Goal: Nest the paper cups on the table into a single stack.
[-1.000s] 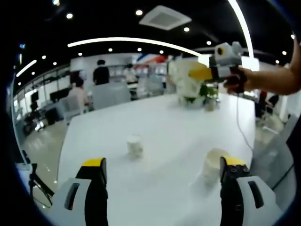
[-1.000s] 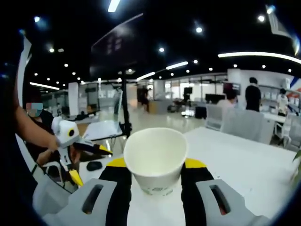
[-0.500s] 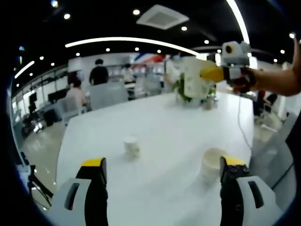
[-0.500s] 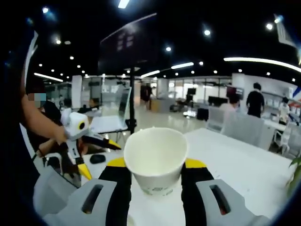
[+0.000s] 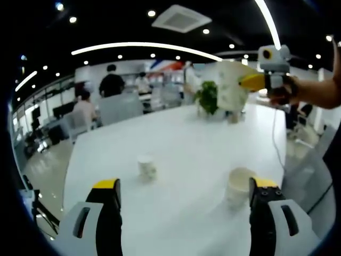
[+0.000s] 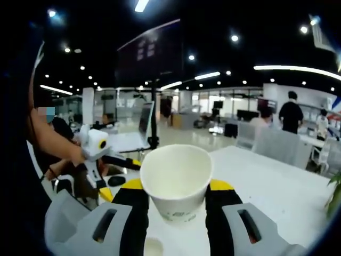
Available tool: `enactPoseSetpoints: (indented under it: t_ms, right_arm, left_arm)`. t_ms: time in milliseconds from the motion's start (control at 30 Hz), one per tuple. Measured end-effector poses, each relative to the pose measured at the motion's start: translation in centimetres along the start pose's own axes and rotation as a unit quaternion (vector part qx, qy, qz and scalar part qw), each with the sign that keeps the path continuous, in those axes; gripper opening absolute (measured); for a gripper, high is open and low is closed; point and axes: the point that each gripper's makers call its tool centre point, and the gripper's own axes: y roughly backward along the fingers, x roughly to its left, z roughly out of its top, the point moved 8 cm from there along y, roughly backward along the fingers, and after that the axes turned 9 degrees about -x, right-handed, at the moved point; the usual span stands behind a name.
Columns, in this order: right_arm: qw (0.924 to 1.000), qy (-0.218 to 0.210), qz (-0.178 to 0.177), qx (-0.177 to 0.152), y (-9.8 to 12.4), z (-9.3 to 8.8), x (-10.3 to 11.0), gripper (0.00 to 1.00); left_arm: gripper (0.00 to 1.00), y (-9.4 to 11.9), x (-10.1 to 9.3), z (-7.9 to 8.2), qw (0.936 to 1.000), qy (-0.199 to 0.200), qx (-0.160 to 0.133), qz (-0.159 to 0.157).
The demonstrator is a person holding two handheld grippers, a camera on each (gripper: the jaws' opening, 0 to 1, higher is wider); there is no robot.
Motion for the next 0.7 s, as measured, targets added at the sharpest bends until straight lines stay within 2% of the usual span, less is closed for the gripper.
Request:
enactPoseSetpoints:
  t_ms: [700]
  right_arm:
    - [0.9987,-0.020,0.046,0.009,1.8,-1.1,3.9,0.39]
  left_arm:
    - [0.98,0.0,-0.3,-0.2,1.0000,0.003,-0.001,0.003]
